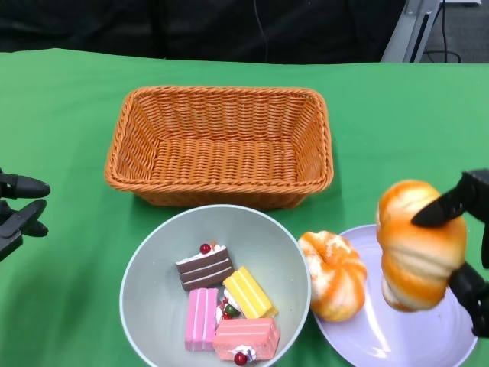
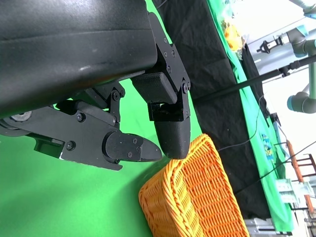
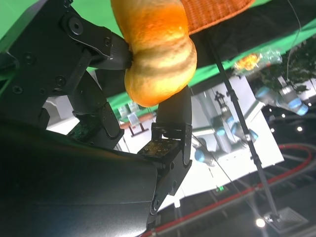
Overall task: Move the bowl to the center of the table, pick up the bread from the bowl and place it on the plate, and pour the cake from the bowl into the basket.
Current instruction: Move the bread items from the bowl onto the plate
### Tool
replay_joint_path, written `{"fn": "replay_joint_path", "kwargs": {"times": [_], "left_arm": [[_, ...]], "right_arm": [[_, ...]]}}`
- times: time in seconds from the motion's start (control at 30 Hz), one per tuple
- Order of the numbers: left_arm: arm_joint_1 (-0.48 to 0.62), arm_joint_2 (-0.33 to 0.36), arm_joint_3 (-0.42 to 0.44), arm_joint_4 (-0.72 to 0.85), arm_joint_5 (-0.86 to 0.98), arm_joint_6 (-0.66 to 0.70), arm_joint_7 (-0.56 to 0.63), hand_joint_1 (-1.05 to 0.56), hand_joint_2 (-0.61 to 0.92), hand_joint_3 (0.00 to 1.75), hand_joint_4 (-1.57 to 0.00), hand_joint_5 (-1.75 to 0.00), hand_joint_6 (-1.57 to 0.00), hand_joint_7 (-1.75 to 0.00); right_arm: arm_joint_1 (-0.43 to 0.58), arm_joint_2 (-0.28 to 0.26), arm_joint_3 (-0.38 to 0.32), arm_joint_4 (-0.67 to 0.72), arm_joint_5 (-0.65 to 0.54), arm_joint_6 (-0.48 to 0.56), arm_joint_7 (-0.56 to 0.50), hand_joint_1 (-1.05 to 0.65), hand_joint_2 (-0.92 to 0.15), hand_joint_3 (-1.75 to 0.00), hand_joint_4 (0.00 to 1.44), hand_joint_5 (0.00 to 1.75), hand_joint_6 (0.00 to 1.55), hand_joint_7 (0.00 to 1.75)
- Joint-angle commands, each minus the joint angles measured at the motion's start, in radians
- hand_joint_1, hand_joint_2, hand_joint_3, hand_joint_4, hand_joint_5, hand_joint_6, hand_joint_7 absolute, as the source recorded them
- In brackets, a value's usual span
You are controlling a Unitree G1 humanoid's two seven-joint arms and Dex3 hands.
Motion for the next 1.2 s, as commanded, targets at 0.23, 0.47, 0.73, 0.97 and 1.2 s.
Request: {"fn": "replay_joint_path", "kwargs": {"times": [0.23,0.47,0.73,0.97,1.2], "left_arm": [[-0.001,0.03,0.018,-0.021,-0.016,0.035,-0.013,-0.15,0.92,0.22,-0.81,-1.27,-0.86,-0.87],[0.01,0.026,0.024,-0.05,-0.027,0.046,-0.016,-0.15,0.92,0.21,-0.81,-1.27,-0.87,-0.86],[0.019,0.025,0.027,-0.065,-0.033,0.048,-0.021,-0.14,0.92,0.22,-0.81,-1.25,-0.87,-0.84],[0.018,0.03,0.03,-0.063,-0.031,0.051,-0.023,-0.14,0.92,0.22,-0.81,-1.26,-0.87,-0.84],[0.017,0.031,0.033,-0.062,-0.039,0.051,-0.035,-0.14,0.92,0.23,-0.81,-1.27,-0.87,-0.84]], "right_arm": [[0.06,-0.104,-0.002,0.092,-0.018,-0.021,0.078,-0.02,-0.38,-1.22,0.95,1.59,0.91,1.18],[0.049,-0.145,0.044,0.149,-0.056,0.029,0.168,-0.01,-0.54,-0.88,0.9,1.6,0.95,1.01],[0.013,-0.167,0.094,0.206,-0.137,0.067,0.19,-0.09,-0.88,-0.27,0.87,1.53,0.97,0.81],[-0.025,-0.162,0.136,0.241,-0.2,0.136,0.21,-0.16,-0.92,-0.11,0.78,1.71,0.8,1.11],[-0.039,-0.165,0.163,0.238,-0.229,0.184,0.211,-0.17,-0.92,-0.1,0.75,1.74,0.76,1.19]]}}
